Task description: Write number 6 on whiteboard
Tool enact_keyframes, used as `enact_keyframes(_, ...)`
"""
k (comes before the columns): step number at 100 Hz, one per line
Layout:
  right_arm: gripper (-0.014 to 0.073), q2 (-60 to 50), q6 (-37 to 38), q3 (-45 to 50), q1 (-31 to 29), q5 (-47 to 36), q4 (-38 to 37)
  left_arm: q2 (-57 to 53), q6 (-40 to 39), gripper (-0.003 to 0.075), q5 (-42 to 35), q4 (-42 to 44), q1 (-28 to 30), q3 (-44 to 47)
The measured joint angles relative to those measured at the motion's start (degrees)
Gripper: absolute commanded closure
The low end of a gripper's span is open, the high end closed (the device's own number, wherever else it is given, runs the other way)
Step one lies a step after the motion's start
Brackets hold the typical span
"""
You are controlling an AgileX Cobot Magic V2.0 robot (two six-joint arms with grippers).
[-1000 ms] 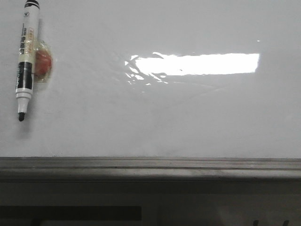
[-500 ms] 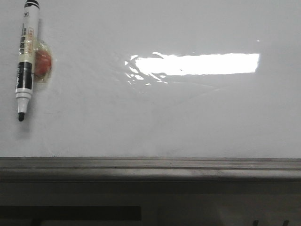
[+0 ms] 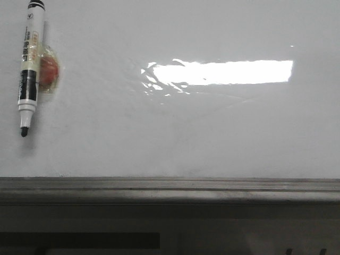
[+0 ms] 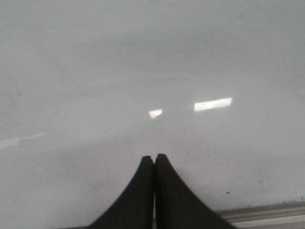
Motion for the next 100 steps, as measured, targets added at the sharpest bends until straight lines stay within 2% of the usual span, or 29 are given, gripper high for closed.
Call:
enact_keyframes(17,0.0657,0.0,0.0,0.0,0.0,0.0,0.0,6.8,0.0,0.0244,-2.4,-0.7,-8.8,0.0)
enact_keyframes(32,0.0657,0.0,0.0,0.0,0.0,0.0,0.0,12.6,0.0,0.0244,-6.6,-3.7,-13.8,0.0)
enact_keyframes(58,0.0657,0.0,0.0,0.0,0.0,0.0,0.0,19.0,0.0,0.0244,-10.6,-5.6,-15.0,0.0)
enact_keyframes(100,0.0657,0.0,0.0,0.0,0.0,0.2,0.0,24.8,-1.4,0.0246,-12.3,-7.1,-15.1,-0.1)
